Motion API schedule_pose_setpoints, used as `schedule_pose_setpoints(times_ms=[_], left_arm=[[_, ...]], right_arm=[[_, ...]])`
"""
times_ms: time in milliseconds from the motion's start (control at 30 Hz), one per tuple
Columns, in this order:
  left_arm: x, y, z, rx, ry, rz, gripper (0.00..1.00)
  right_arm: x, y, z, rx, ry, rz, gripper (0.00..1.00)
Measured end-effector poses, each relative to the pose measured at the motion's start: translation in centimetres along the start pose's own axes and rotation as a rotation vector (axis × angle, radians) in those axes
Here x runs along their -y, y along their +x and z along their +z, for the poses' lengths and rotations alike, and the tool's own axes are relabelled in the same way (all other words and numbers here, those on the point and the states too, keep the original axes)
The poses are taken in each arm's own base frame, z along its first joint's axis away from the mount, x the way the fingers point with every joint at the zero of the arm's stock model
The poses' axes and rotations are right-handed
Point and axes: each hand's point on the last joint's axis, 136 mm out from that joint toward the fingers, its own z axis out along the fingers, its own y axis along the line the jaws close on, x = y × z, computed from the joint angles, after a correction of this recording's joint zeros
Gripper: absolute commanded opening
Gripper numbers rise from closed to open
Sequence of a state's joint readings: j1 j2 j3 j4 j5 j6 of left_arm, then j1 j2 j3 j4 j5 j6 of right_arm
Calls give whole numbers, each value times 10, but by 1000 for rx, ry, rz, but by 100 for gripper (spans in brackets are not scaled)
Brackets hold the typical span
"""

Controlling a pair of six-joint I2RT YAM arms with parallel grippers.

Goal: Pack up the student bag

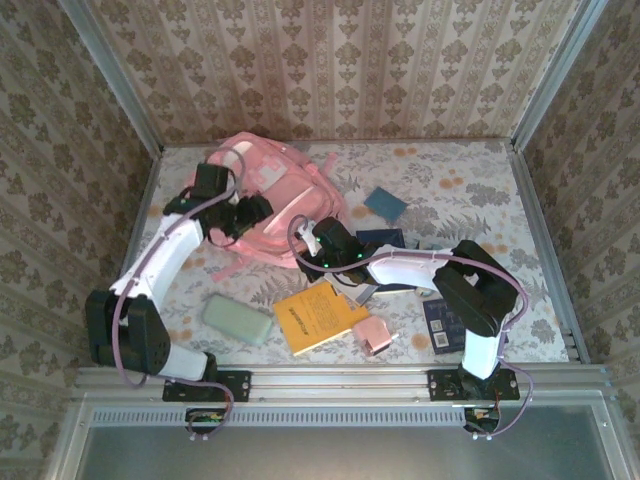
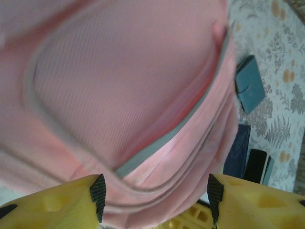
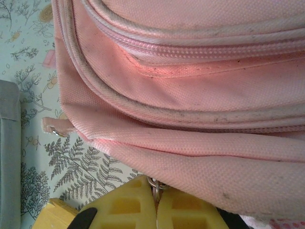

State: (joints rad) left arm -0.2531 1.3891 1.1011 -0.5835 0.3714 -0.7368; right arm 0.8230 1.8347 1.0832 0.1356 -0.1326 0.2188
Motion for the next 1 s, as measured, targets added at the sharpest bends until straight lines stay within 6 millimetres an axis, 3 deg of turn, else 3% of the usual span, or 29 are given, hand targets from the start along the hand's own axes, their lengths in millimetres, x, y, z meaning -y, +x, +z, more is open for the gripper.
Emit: schedule_pose_setpoints(times_ms=[167, 333, 467, 767, 1000], left_arm=[[-43, 52, -4, -11, -24, -191, 55], [-63, 71, -8, 74, 13, -356, 55], [-75, 70, 4, 105, 4, -442, 53], [-69, 44, 17, 179, 41, -472, 38], [-71, 36, 29, 190, 41, -470, 30]], right_arm=[[-4, -3, 5, 22, -21, 38, 0], [-7, -7, 10, 50, -38, 73, 0], [-9, -6, 13, 58, -46, 89, 0], [-16, -8, 15, 72, -61, 99, 0], [-16, -4, 17, 65, -61, 102, 0]])
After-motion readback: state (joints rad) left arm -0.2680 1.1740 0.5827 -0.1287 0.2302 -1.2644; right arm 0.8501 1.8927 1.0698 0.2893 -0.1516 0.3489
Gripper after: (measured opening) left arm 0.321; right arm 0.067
